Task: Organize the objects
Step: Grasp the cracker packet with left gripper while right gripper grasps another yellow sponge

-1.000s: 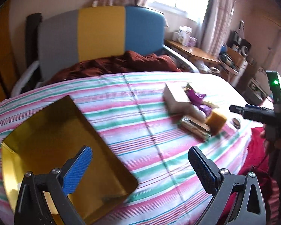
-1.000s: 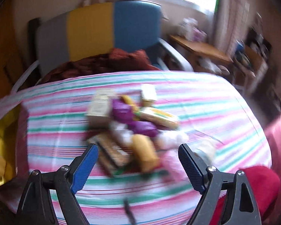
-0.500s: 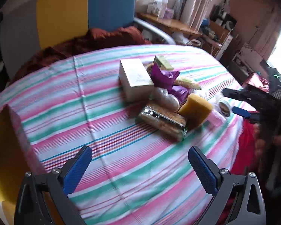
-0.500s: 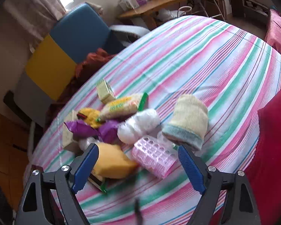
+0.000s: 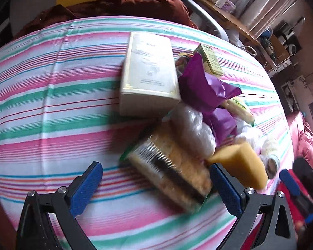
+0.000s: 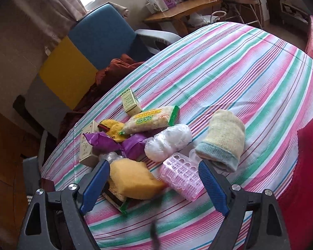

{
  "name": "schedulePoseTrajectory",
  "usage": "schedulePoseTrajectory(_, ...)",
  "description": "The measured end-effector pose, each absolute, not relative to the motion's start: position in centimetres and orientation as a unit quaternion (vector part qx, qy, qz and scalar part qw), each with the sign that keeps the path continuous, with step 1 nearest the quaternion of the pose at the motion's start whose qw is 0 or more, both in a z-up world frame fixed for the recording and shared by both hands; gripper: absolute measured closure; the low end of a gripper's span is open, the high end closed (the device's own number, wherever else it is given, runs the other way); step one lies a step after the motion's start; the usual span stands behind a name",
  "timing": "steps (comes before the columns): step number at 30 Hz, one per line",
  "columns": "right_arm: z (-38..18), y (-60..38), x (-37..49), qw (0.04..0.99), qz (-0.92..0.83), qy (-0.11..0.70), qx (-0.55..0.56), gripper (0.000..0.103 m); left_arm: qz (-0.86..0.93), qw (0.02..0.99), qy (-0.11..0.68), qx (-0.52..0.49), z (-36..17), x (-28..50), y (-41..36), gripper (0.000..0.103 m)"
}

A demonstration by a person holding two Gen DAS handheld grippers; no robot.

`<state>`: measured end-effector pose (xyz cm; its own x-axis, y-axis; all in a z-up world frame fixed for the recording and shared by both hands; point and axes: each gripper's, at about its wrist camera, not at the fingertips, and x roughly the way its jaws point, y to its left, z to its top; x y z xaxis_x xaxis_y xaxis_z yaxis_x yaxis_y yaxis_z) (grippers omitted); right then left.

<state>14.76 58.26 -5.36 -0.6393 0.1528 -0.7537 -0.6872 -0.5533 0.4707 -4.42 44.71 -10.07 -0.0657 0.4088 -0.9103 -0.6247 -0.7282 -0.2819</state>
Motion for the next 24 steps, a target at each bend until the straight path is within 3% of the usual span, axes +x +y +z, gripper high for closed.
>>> schedulePoseTrajectory(9,-5.0,57.7,14.3,0.249,0.825,0.378,-0.338,0.017,0.74,0.38,0.182,-0.524,-11.2,-2.9,46.4,0.001)
schedulePoseTrajectory(19,-5.5,56.3,12.1,0.229,0.827,0.339,-0.387,0.024,0.73,0.43,0.216,-0.485,-10.1,-2.7,41.2,0.053)
schedulePoseTrajectory(24,-6.0,54.4,9.3,0.224,0.826,0.261,-0.446,0.028,0.728,0.442,0.212,-0.479,-10.0,-2.3,39.5,0.055)
